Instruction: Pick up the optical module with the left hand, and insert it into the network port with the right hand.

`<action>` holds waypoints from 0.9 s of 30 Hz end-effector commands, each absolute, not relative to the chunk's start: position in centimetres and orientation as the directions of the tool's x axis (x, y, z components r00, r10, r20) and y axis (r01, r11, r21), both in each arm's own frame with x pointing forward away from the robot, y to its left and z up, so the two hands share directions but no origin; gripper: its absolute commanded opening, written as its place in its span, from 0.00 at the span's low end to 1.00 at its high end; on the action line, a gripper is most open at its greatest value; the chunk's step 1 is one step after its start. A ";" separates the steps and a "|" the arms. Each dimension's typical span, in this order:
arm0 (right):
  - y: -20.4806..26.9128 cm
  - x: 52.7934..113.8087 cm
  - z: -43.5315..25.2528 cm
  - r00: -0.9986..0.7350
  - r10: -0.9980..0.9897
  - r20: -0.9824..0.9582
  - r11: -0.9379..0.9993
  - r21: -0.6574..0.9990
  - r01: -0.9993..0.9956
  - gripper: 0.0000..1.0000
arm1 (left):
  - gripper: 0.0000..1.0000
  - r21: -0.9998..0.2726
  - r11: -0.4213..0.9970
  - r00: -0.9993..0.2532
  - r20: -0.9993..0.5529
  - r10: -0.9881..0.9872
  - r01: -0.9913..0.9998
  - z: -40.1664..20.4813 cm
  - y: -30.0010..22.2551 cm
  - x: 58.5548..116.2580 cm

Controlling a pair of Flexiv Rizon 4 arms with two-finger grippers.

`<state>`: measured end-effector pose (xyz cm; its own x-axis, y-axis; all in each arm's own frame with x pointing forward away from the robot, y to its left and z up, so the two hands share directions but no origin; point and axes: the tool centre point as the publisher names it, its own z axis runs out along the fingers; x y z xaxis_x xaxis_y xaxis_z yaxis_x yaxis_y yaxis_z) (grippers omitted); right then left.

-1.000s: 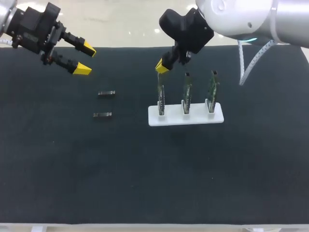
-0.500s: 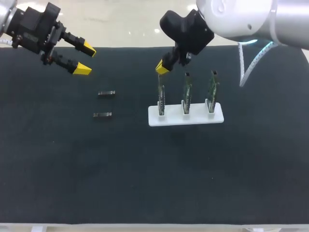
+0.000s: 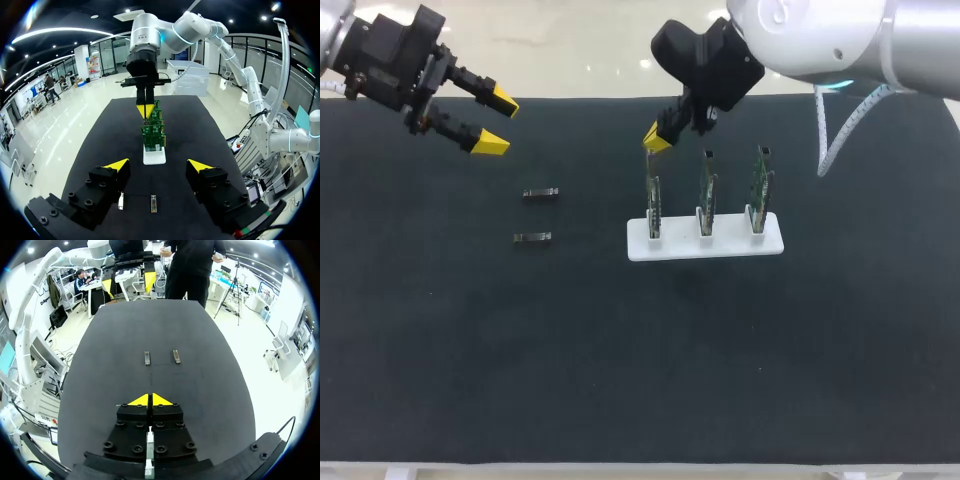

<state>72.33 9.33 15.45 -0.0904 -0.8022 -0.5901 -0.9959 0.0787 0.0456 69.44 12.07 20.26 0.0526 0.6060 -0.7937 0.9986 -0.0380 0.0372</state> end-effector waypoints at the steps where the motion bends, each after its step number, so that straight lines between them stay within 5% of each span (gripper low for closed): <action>1: 8.7 72.7 17.5 -0.094 -0.818 -0.567 0.072 0.061 -0.996 0.00 | 1.00 0.037 -0.037 0.052 -0.792 0.609 0.999 20.3 12.0 69.4; 27: -4.6 73.2 21.7 -0.047 -0.855 -0.516 0.013 0.070 -0.997 0.00 | 1.00 0.037 -0.037 0.052 -0.792 0.609 0.999 20.3 12.0 69.4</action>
<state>73.39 -3.50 21.39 -0.0487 -0.8631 -0.5027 -0.9974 0.0156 0.0699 69.44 12.07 20.26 0.0526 0.6060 -0.7937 0.9986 -0.0380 0.0372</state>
